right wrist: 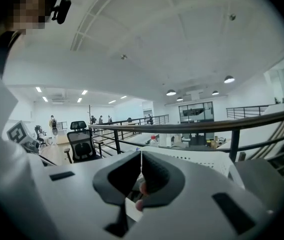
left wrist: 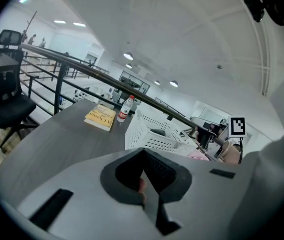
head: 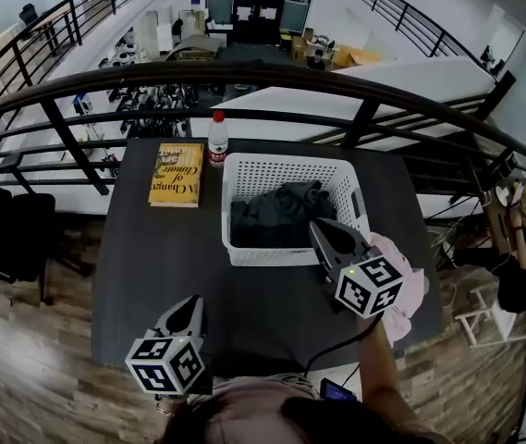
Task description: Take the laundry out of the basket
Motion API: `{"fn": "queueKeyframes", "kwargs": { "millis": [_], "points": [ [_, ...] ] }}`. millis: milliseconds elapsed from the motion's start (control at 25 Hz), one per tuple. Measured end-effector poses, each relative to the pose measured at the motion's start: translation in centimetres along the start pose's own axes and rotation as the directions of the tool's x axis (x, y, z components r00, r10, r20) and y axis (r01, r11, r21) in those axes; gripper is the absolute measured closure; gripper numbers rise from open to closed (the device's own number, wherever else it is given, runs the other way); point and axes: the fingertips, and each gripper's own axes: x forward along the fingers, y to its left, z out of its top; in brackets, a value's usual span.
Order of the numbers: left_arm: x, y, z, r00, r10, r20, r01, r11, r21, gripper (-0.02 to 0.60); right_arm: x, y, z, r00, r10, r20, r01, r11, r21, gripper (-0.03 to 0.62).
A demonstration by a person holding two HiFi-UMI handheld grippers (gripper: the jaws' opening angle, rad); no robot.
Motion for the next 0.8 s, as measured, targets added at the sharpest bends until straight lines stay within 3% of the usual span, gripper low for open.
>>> {"fn": "queueKeyframes", "kwargs": {
  "millis": [320,480,640,800],
  "points": [
    [1.0,2.0,0.1,1.0,0.014,-0.02,-0.014,0.999,-0.029,0.584,3.6,-1.7,1.5,0.996,0.041,-0.083,-0.051,0.991,-0.122,0.566],
    [1.6,2.4,0.3,0.999,0.017,-0.034,-0.018,0.999,-0.029,0.584,5.5,-2.0,1.3,0.982,0.078,-0.173,-0.113,0.973,-0.203,0.497],
    [2.2,3.1,0.4,0.999,0.027,-0.045,-0.028,0.999,-0.027,0.584,7.4,-1.7,0.2,0.952,0.116,-0.284,-0.195,0.942,-0.271,0.44],
    [2.8,4.0,0.7,0.998,0.038,-0.054,-0.04,0.999,-0.033,0.584,9.2,-1.0,-1.6,0.905,0.146,-0.4,-0.293,0.894,-0.338,0.369]
  ]
}}
